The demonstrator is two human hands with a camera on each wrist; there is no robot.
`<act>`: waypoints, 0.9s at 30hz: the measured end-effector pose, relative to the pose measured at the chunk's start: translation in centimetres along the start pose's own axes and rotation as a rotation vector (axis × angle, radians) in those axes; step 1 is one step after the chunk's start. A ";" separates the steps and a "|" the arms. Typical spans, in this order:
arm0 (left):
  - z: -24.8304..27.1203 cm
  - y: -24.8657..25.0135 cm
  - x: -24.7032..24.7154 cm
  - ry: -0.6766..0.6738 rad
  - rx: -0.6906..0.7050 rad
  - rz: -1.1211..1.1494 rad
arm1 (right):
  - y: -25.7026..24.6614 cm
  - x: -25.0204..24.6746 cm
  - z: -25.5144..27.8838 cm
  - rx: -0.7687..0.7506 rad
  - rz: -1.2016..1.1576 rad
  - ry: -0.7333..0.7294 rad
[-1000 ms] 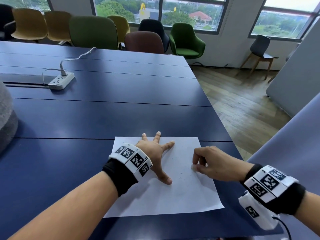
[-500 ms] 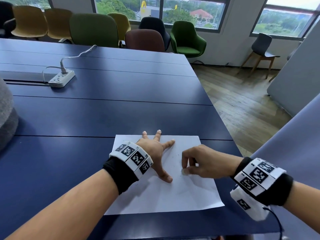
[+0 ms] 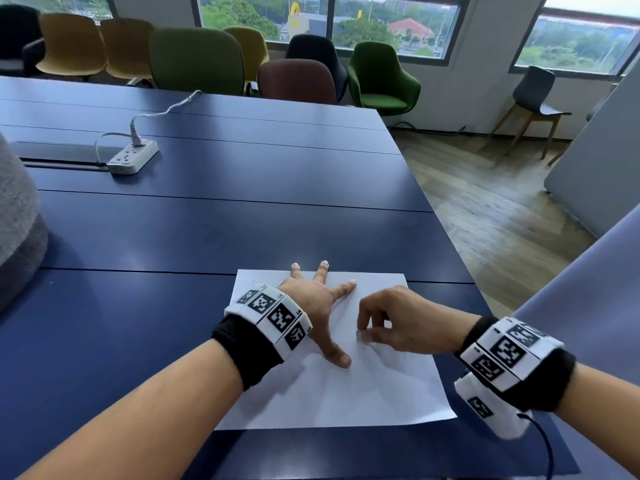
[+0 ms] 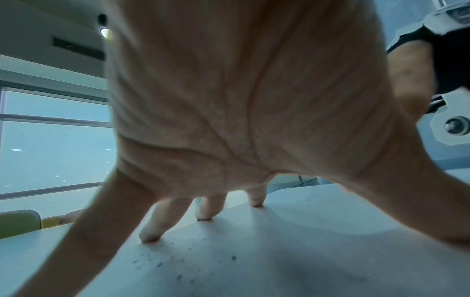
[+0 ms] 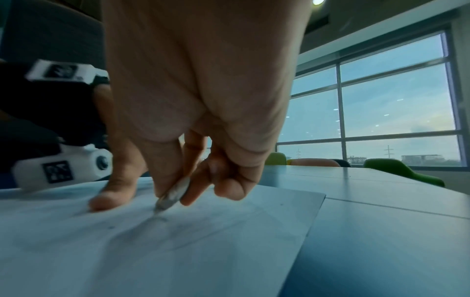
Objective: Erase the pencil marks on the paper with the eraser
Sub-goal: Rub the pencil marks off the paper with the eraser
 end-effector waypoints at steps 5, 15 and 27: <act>0.0 0.0 -0.1 -0.003 -0.006 -0.007 | -0.2 0.5 1.5 -0.069 0.011 -0.176; -0.1 0.0 -0.1 -0.016 -0.008 0.000 | 0.4 0.4 1.9 -0.071 0.024 -0.128; 0.0 0.0 -0.1 -0.023 -0.008 0.002 | 0.6 0.4 2.2 -0.045 0.022 -0.053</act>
Point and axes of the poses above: each hand's wrist, its own z-axis away from the middle knuckle, its own x-axis out of the palm, y = z × x, the point moved 1 cm from there along -z, towards the middle knuckle, and after that the axes turned 12 degrees about x, right-handed, at the moved point
